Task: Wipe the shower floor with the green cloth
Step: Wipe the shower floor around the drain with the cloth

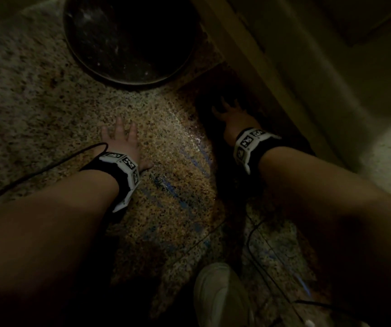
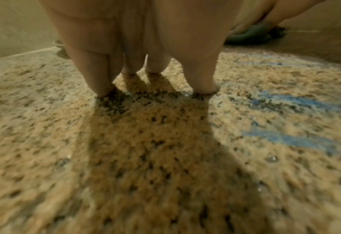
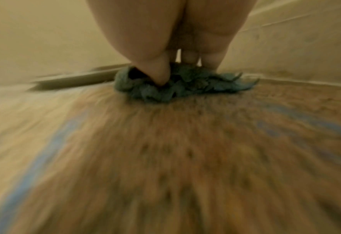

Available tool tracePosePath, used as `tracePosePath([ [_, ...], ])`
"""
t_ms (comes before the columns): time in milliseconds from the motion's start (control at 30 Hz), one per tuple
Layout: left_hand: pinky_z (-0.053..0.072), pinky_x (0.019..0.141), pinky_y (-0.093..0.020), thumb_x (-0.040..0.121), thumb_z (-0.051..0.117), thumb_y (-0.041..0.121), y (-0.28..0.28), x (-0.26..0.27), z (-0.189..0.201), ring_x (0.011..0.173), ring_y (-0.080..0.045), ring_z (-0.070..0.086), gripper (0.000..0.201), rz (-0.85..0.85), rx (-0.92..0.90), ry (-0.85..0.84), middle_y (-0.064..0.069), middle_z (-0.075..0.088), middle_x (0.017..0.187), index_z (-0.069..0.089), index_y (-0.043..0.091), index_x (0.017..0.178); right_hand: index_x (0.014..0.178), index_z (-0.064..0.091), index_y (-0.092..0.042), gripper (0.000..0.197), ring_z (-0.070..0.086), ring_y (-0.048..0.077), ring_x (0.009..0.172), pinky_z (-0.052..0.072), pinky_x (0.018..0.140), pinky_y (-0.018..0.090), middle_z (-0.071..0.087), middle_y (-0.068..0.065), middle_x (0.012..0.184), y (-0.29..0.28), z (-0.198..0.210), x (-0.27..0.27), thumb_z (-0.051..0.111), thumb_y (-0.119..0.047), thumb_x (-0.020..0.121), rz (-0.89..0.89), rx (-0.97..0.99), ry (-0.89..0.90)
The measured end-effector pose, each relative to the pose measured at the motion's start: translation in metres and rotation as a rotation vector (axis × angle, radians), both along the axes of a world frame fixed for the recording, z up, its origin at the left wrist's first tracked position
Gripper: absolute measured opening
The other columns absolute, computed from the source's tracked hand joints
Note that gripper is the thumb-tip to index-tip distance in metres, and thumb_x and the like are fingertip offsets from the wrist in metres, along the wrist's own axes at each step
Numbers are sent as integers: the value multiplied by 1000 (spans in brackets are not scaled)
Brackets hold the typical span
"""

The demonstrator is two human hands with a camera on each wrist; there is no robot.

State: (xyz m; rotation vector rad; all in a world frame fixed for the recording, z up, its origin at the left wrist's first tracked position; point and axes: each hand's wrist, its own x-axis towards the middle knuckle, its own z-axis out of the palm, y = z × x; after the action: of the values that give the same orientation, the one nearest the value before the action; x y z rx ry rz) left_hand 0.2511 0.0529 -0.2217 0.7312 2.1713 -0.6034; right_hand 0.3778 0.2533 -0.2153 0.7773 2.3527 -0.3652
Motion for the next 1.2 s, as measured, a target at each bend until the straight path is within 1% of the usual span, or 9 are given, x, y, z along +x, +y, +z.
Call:
tracePosePath([
  [200, 20, 114, -50, 83, 46, 68, -3, -1, -1, 144, -37, -6, 104, 6, 39, 0, -6, -26, 154, -20, 22, 148, 151, 3, -34, 81, -8, 27, 146, 13, 117, 42, -15, -1, 159, 17, 2, 21, 37, 10, 92, 143, 32, -112],
  [267, 20, 114, -49, 83, 46, 68, -5, 0, -1, 144, -37, -6, 103, 13, 55, -7, -6, -26, 154, -19, 22, 149, 150, -3, -33, 80, -8, 28, 146, 16, 118, 42, -17, 0, 158, 20, 1, 47, 39, 4, 95, 168, 48, -190],
  [400, 18, 114, -49, 83, 46, 68, -5, 0, -1, 143, -39, -7, 103, 5, 55, 3, -7, -26, 154, -19, 21, 148, 150, -8, -28, 76, -9, 31, 145, 9, 118, 44, -20, 4, 157, 23, 0, 87, 45, -10, 98, 168, 16, -263],
  [500, 15, 114, -48, 83, 44, 68, -4, 2, -1, 143, -39, -6, 103, -19, 40, 14, -8, -25, 154, -20, 20, 148, 151, -4, -29, 72, -10, 32, 145, 4, 117, 45, -18, 3, 158, 13, 1, 88, 44, -13, 99, 89, 8, -211],
  [633, 20, 113, -50, 84, 47, 66, -1, 1, -1, 144, -37, -8, 103, 32, 28, -1, -5, -26, 154, -20, 23, 148, 151, 1, -32, 73, -12, 31, 145, 1, 117, 45, -15, 1, 158, 2, 0, 65, 39, -3, 96, -6, 18, -112],
  [833, 15, 114, -47, 84, 43, 68, -1, 3, 2, 144, -37, -6, 102, -10, 9, 16, -8, -26, 154, -22, 20, 147, 151, 7, -33, 76, -12, 32, 145, -1, 117, 45, -12, 0, 159, -8, -5, 13, 35, 6, 93, 3, 2, 28],
  [967, 12, 115, -47, 85, 42, 68, -4, 3, 3, 144, -37, -7, 101, -22, 30, 13, -8, -26, 154, -21, 19, 148, 152, 5, -31, 72, -10, 30, 145, 7, 117, 43, -12, 0, 159, -10, -6, 31, 33, 4, 95, 127, 23, 25],
  [1067, 19, 113, -48, 82, 45, 70, -6, 2, -1, 144, -36, -6, 104, 14, 61, 1, -6, -26, 154, -20, 22, 148, 152, 5, -30, 72, -10, 30, 145, 15, 116, 42, -12, 0, 159, -20, -10, 61, 36, 3, 96, 218, 1, -8],
  [1200, 20, 113, -49, 81, 45, 71, -5, 0, -5, 143, -38, -7, 106, 7, 58, 2, -7, -25, 154, -22, 21, 147, 151, 3, -32, 75, -13, 27, 145, 10, 116, 40, -14, -2, 158, -34, -5, 75, 34, 6, 94, 190, -41, -17],
])
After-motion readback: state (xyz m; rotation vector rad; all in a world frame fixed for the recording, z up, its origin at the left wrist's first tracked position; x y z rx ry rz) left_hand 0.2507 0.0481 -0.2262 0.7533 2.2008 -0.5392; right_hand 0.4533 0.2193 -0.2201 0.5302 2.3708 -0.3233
